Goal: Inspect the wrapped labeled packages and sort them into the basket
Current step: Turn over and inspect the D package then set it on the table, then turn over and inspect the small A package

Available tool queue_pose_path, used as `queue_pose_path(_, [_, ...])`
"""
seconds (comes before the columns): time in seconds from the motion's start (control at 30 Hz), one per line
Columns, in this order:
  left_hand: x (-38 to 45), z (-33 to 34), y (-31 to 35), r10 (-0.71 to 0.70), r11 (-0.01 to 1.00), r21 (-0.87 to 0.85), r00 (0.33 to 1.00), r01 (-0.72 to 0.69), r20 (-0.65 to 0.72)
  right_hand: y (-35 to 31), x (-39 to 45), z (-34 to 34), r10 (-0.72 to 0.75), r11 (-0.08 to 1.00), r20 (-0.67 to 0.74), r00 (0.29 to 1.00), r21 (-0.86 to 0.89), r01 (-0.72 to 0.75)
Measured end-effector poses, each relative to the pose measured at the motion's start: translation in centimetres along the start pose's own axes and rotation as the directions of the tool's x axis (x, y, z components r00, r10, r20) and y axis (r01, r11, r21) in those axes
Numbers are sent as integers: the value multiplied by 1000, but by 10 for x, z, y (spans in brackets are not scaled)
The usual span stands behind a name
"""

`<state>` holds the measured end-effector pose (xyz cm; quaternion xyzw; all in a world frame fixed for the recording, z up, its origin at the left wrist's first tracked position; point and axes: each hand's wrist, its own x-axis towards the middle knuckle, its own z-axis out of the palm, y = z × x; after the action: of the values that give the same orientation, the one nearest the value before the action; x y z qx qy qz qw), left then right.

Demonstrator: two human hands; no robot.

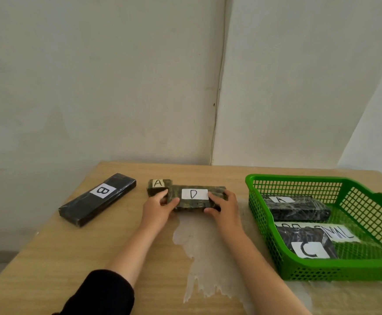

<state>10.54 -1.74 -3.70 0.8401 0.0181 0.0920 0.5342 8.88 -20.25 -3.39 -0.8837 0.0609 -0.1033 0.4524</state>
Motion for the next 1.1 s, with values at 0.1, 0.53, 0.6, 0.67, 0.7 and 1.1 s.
queue_pose_path(0.1, [6, 1, -4, 67, 998, 6, 998, -67, -20, 14, 10, 4, 29, 995, -1, 1000, -90, -29])
queue_pose_path(0.53, [75, -25, -39, 69, 872, 488, 997, -39, -44, 26, 29, 11, -4, 928, 77, 997, -371, 32])
queue_pose_path(0.6, [70, -29, -37, 111, 896, 441, 990, -61, -89, 26, 28, 11, -18, 930, 81, 997, -366, 47])
queue_pose_path(0.67, [61, -35, -32, 128, 935, 348, 981, -70, -146, 27, 27, 11, -27, 929, 70, 997, -367, 51])
queue_pose_path(0.7, [56, -39, -29, 128, 950, 304, 978, -73, -166, 27, 25, 10, -32, 929, 67, 997, -366, 54])
queue_pose_path(1.1, [-53, -52, -7, -33, 963, -264, 944, -58, -328, 25, 13, 8, -132, 913, 84, 988, -379, 154])
